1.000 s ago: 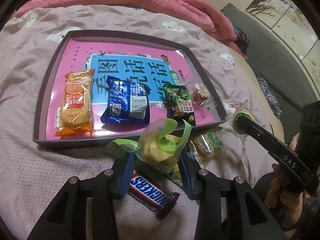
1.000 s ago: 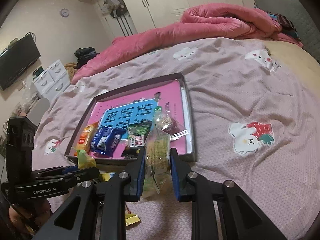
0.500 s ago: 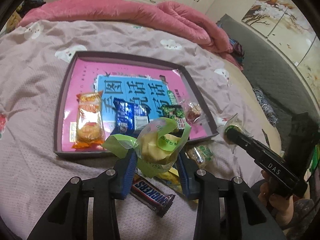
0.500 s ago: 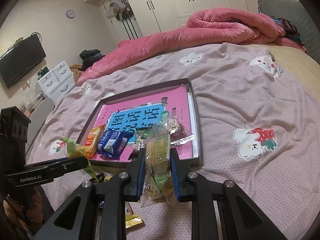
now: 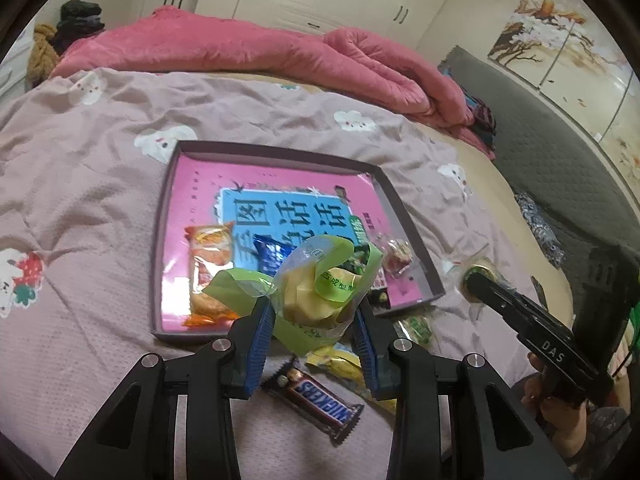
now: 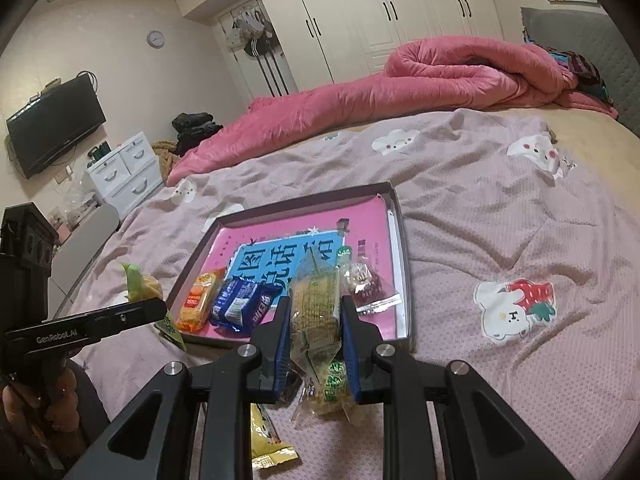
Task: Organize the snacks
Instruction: 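Lift both bags and carry them over the tray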
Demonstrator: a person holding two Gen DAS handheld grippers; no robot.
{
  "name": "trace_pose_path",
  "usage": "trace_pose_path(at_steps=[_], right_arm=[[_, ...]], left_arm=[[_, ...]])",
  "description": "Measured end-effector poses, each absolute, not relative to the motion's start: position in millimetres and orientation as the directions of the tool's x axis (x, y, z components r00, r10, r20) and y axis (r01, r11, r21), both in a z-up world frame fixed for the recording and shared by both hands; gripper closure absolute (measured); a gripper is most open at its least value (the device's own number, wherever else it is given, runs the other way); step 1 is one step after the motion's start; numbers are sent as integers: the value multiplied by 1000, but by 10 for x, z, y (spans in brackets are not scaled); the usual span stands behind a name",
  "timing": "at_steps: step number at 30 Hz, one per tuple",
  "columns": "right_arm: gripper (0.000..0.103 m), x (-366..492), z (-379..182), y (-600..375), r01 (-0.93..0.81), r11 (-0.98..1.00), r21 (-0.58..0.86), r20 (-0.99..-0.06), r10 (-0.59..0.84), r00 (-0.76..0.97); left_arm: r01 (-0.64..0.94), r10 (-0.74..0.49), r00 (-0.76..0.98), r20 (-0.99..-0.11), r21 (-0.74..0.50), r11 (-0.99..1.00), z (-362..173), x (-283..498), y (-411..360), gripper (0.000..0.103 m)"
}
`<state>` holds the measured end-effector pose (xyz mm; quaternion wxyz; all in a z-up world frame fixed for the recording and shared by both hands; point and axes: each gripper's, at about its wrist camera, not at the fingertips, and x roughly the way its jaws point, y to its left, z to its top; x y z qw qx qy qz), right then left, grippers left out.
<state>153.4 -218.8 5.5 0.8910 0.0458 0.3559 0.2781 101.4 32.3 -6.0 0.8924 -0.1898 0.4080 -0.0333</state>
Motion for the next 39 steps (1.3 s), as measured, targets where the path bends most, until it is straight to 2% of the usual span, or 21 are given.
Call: trace_pose_path(at_steps=[19,39], right_arm=[[79,1689,125,-2042,-488,825,286,-583,554,595],[79,1942,28,-1941,-486,819,305,-604,561,566]], left_arm=[[-210,-111,675,-730,-335,918,-128,1152,719,63],[-213,-111,619,-777,-302,929,-298,1391,516,63]])
